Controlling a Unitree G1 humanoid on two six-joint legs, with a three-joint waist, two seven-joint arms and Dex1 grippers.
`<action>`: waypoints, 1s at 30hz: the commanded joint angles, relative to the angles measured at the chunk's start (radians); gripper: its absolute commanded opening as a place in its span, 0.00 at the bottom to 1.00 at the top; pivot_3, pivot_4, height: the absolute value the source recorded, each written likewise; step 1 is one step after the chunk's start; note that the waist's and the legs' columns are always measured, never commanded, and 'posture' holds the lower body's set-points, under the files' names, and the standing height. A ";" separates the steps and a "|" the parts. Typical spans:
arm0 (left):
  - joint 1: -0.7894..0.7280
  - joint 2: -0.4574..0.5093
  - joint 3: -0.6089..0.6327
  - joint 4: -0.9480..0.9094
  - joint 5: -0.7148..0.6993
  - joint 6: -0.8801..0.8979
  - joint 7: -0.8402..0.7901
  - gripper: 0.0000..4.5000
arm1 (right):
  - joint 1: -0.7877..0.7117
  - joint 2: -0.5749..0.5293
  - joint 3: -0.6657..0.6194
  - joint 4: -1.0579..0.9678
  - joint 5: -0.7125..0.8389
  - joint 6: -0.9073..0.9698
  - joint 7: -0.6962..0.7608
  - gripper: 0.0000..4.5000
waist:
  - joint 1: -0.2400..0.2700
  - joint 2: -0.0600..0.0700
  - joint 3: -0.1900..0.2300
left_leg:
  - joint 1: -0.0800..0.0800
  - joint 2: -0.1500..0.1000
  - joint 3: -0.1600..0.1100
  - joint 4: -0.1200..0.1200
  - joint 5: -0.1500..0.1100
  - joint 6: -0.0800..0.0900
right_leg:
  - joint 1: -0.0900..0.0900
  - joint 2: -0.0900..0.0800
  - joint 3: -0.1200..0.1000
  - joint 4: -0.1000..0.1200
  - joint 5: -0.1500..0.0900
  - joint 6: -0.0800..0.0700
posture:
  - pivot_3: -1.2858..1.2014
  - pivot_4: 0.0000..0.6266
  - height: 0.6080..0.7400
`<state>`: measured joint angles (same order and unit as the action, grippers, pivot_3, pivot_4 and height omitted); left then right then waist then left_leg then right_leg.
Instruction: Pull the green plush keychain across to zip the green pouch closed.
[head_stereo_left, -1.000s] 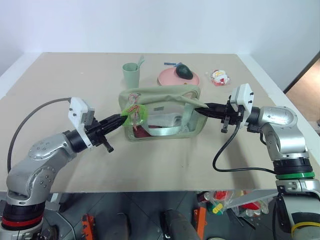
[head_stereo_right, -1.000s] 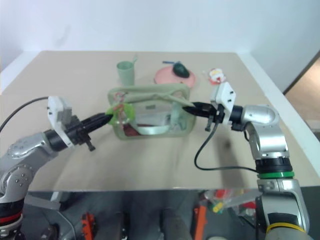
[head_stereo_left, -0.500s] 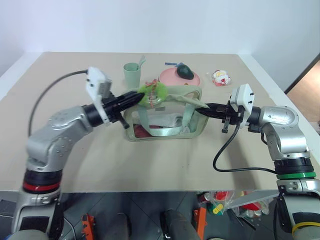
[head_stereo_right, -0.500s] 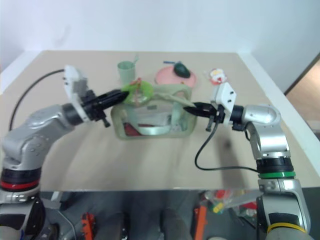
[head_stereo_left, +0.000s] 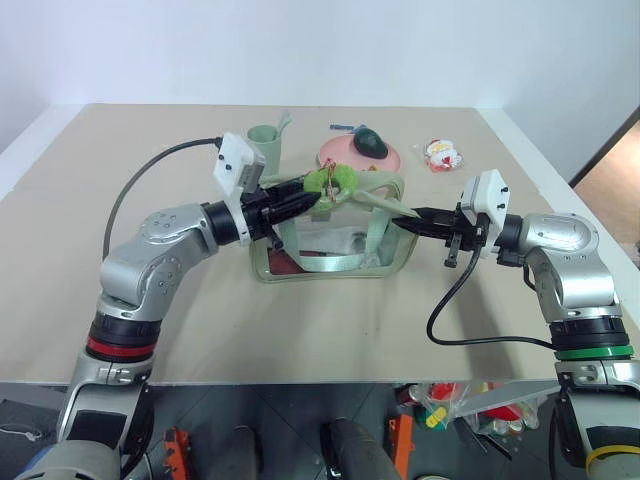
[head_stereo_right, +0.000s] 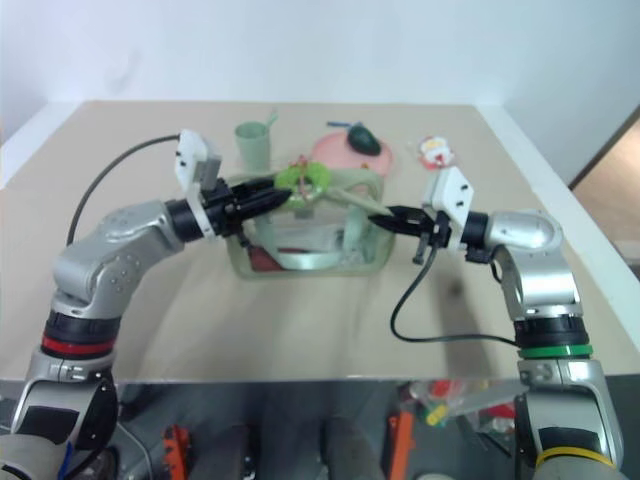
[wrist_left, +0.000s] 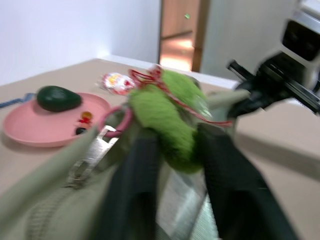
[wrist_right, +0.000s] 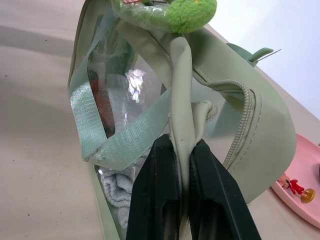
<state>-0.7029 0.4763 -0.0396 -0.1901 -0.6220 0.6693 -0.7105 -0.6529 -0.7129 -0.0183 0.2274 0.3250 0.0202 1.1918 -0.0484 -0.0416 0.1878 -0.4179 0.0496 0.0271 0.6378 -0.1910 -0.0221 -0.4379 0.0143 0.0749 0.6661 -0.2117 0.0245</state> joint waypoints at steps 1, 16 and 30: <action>-0.006 0.044 0.036 -0.080 -0.028 0.033 -0.022 0.66 | -0.001 -0.013 -0.024 -0.023 -0.001 -0.020 -0.002 0.00 | 0.000 0.000 0.000 | 0.000 0.000 0.000 0.000 0.000 0.000 | 0.000 0.000 0.000 0.000 0.000 0.000 | 0.52 0.24 1.00; 0.287 0.307 0.184 -0.303 0.018 0.002 -0.059 0.99 | -0.004 -0.010 -0.021 -0.009 -0.004 -0.032 0.004 0.00 | 0.000 0.000 0.000 | 0.000 0.000 0.001 0.000 0.000 0.000 | 0.000 -0.001 0.000 0.000 -0.001 -0.001 | 0.52 0.24 1.00; 0.322 0.071 0.174 -0.181 0.057 -0.128 0.058 0.52 | -0.001 -0.021 -0.028 -0.037 0.013 0.001 0.009 0.00 | 0.001 0.000 0.000 | 0.000 0.000 0.000 0.001 0.000 0.000 | 0.000 -0.001 0.000 0.000 0.000 0.000 | 0.52 0.24 1.00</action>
<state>-0.3654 0.5567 0.1297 -0.3618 -0.5649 0.5733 -0.6449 -0.6457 -0.7148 -0.0213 0.2305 0.3196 0.0072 1.1940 -0.0478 -0.0415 0.1878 -0.4181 0.0493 0.0276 0.6387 -0.1906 -0.0218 -0.4378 0.0132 0.0746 0.6661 -0.2113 0.0249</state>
